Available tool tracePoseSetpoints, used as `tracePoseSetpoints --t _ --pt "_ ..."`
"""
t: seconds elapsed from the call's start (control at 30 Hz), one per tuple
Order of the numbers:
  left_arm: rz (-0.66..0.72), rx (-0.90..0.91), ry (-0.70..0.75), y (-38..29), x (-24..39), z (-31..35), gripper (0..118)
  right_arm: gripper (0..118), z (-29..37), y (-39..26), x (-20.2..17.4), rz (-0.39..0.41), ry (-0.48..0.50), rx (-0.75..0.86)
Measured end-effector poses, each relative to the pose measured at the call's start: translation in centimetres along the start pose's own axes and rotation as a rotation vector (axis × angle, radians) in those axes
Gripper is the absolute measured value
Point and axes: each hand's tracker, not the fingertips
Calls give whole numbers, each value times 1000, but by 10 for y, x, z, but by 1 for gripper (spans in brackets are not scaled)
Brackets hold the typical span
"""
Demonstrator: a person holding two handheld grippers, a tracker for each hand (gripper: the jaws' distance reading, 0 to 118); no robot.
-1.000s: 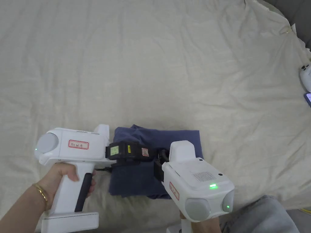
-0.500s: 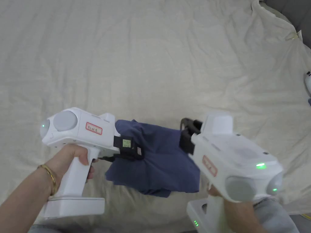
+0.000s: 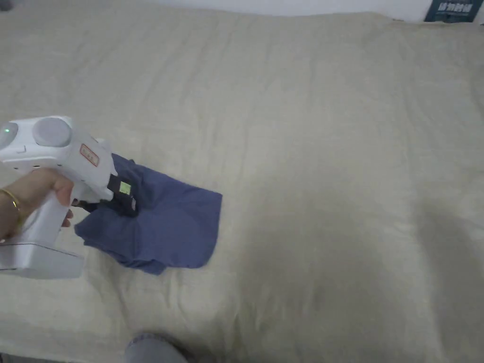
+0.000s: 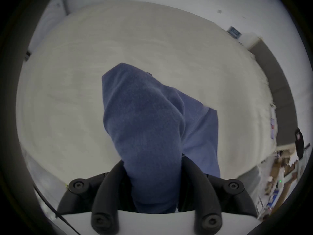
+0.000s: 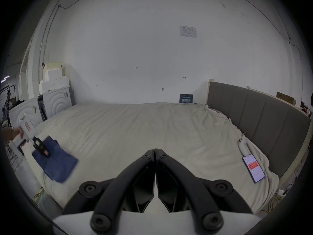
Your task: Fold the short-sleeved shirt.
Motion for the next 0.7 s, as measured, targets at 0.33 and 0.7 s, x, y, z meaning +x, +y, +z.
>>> tracePoseSetpoints --t 0.33,0.7 --pt "77 33 443 24 -133 4 55 0 -8 1 -15 -12 -91 -44" --pt "77 503 789 14 -101 62 101 0 -9 20 -22 -31 -52 1"
